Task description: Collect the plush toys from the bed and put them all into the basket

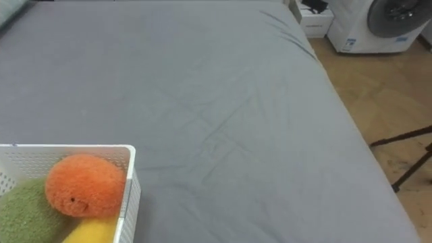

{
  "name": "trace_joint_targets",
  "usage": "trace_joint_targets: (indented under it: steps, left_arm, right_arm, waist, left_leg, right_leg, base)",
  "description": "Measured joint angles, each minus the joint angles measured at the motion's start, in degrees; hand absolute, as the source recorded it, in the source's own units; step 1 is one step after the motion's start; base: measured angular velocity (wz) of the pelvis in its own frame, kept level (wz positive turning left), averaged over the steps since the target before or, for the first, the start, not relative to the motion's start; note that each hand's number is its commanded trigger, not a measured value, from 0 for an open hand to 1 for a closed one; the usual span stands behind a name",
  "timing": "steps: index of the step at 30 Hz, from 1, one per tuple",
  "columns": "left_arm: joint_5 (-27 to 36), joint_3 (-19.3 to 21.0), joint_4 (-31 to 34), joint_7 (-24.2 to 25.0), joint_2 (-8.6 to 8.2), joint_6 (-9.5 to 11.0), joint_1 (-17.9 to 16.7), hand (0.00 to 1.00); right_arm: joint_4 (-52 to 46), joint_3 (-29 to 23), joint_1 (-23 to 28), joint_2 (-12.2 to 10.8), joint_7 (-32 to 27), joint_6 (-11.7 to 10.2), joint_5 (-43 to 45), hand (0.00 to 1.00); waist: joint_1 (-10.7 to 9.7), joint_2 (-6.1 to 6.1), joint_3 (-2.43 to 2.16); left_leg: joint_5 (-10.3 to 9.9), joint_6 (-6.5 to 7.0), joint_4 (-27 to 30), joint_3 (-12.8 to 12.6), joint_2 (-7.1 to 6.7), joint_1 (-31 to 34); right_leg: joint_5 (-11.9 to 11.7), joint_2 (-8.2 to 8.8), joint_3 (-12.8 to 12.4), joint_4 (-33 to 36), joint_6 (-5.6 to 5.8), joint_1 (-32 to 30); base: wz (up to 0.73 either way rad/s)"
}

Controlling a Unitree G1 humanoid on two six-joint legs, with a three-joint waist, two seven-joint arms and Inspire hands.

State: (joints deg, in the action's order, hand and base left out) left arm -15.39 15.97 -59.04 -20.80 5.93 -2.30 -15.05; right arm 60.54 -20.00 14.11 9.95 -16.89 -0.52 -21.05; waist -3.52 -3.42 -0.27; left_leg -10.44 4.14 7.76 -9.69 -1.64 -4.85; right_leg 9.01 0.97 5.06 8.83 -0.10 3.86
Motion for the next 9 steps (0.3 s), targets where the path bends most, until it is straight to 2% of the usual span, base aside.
trace_joint_targets:
  steps: [4, 9]
  left_arm:
    - [-0.46, 1.30, -0.22, 0.50, 0.08, -0.06, -0.51, 0.00]
    - [-0.44, 1.42, -0.55, 2.05, 0.11, -0.41, -0.07, 0.00]
  right_arm:
    - [6.67, 0.01, 0.23, -0.02, 2.73, 0.77, 0.14, 0.00]
    - [13.35, 2.65, 0.33, -0.61, 6.95, 4.00, 7.15, 0.00]
  waist:
    - [0.07, -0.15, -0.08]
    - [0.50, 0.09, -0.03]
  left_leg:
    - [0.04, -0.13, -0.01, 0.11, 0.01, -0.77]
    - [-0.09, -0.15, -0.16, 0.39, -0.05, -1.33]
  right_leg:
    - [0.10, -0.07, 0.03, -0.11, -0.07, 0.63]
    - [0.43, 0.04, 0.14, -0.04, -0.04, 1.22]
  base:
    - [0.00]
    - [0.01]
